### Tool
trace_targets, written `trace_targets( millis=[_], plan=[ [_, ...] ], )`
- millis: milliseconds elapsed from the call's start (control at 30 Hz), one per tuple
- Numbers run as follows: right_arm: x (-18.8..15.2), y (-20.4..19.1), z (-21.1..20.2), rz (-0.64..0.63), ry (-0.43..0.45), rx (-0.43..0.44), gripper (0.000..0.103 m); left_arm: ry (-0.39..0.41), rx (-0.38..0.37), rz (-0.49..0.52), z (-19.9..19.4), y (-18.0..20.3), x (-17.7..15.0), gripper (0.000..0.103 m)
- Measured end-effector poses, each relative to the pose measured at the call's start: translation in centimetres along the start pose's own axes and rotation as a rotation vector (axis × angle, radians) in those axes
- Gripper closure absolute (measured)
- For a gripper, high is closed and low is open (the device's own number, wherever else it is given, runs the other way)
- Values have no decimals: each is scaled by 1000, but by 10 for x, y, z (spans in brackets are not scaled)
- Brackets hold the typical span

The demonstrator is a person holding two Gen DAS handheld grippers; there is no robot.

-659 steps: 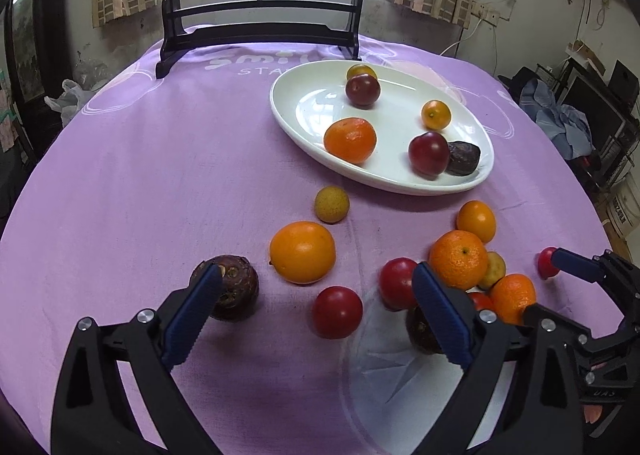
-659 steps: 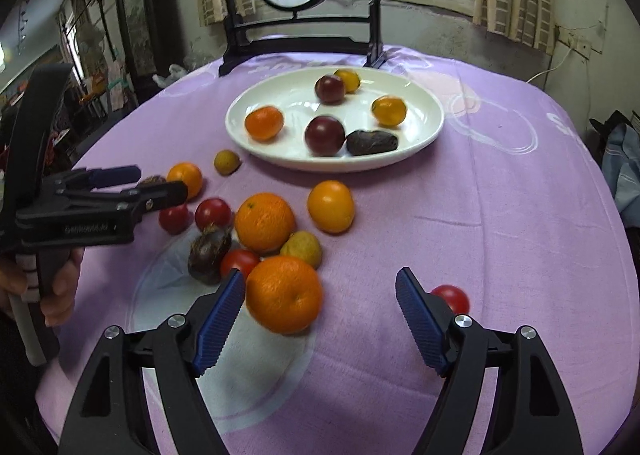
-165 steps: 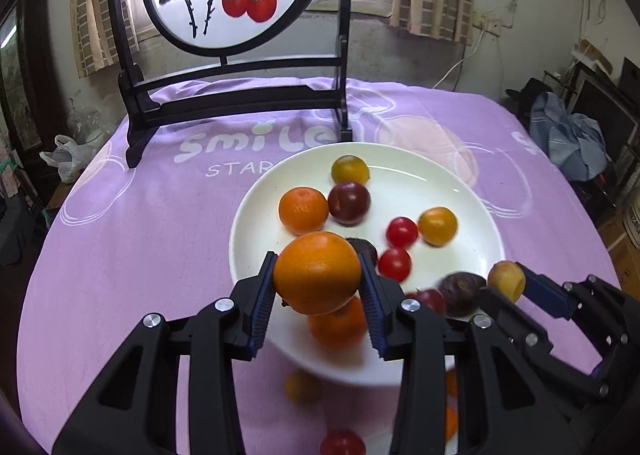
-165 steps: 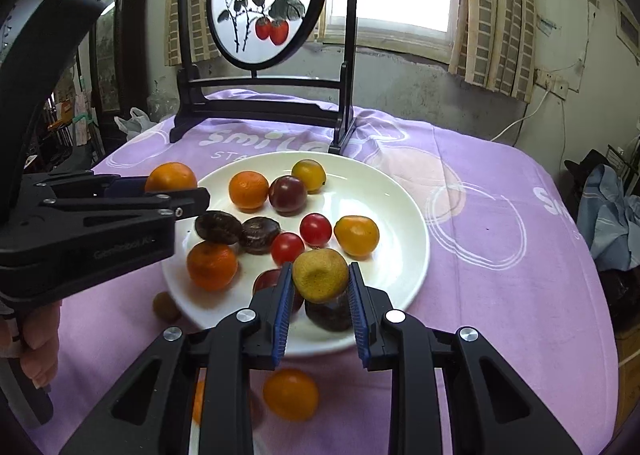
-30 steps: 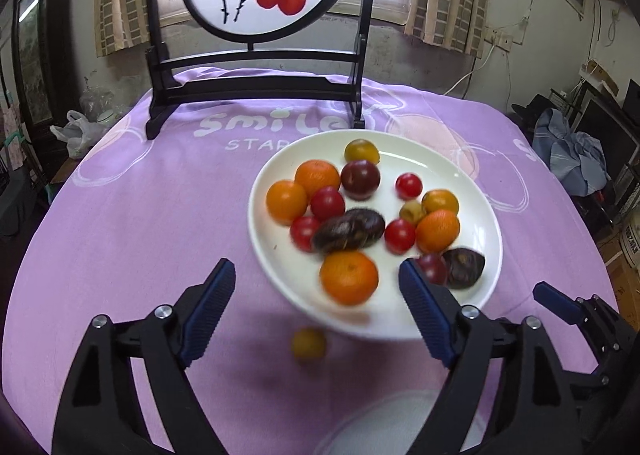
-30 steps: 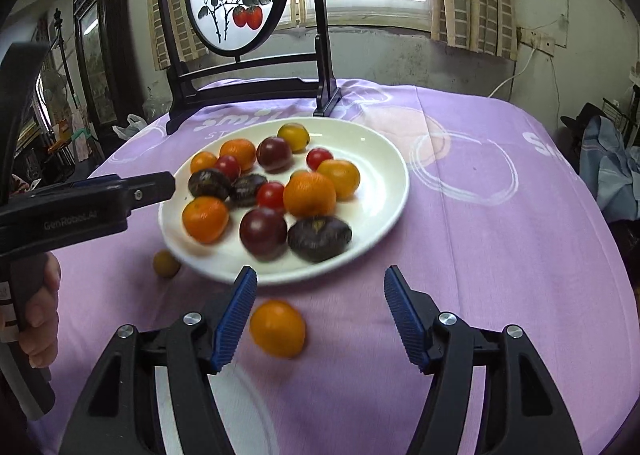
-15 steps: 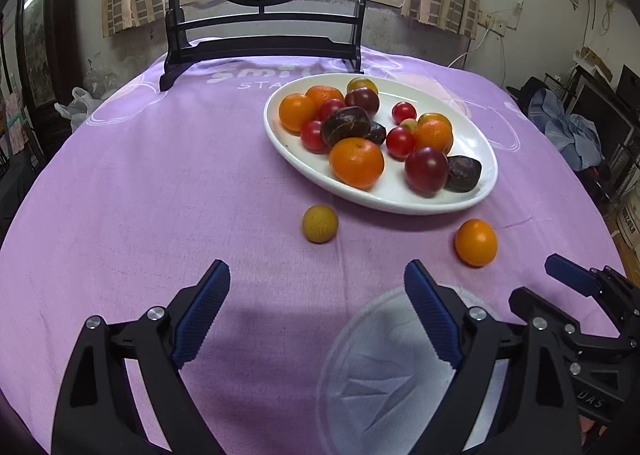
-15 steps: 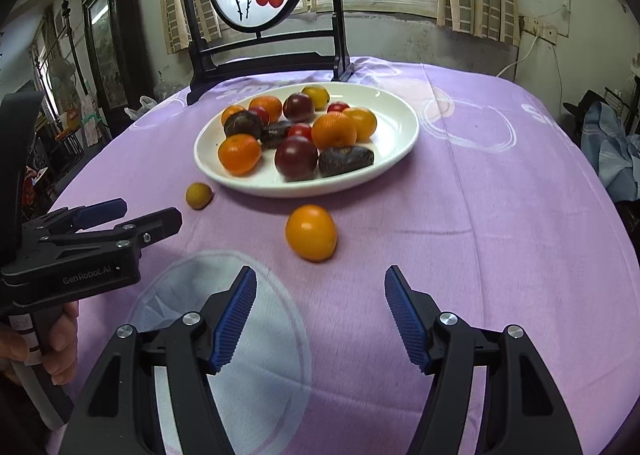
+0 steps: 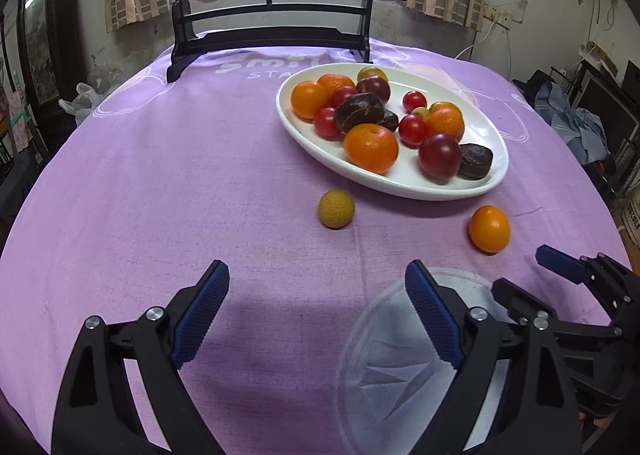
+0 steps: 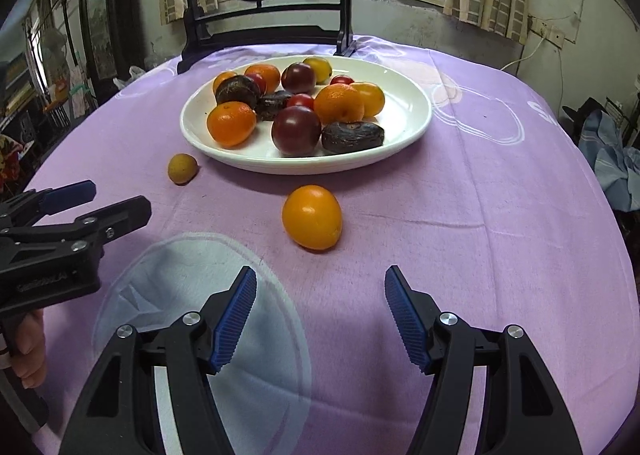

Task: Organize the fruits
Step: 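Move both open tools back toward the last two fruits, then grasp the yellow-orange tomato with the right tool while the left tool grasps the small yellow-green fruit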

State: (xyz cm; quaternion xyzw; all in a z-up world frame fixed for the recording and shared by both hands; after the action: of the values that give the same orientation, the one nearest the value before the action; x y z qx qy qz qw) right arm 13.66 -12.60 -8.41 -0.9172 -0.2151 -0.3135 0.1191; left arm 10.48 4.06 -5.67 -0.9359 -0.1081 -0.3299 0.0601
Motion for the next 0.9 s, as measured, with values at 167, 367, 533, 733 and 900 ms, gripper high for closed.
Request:
trace_targets(
  millis=[167,367,533,733,900],
  plan=[
    [12,-1,19,13,-9,-9,35,-3,17,-3,4,-5,1,16],
    [20,2,26,49,-4,-2,67,3,35,2,6,-8,2,16],
    [11,2,16,65,1,21,67,2,39,10,8,-6,1,16],
    [-4,4,1,88,-1,53,66,1,48,16,10,-6,0,16],
    [-12,3,-14,97,17,76,67,-2,50,11,12,-7,-1,16]
  ],
)
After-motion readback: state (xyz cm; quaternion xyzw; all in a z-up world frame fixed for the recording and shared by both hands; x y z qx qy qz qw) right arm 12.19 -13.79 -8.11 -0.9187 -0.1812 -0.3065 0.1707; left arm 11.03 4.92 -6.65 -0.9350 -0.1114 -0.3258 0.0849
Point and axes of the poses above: each gripper's, at about its wrist camera, not at the fingertips, and z roughly the way its jaws point, y to its right, x to its top, the point moved 6 cm from there along z, roughly the way its jaws point, and after that the axes turned 7 degrees about x, right-handed, at the moved point
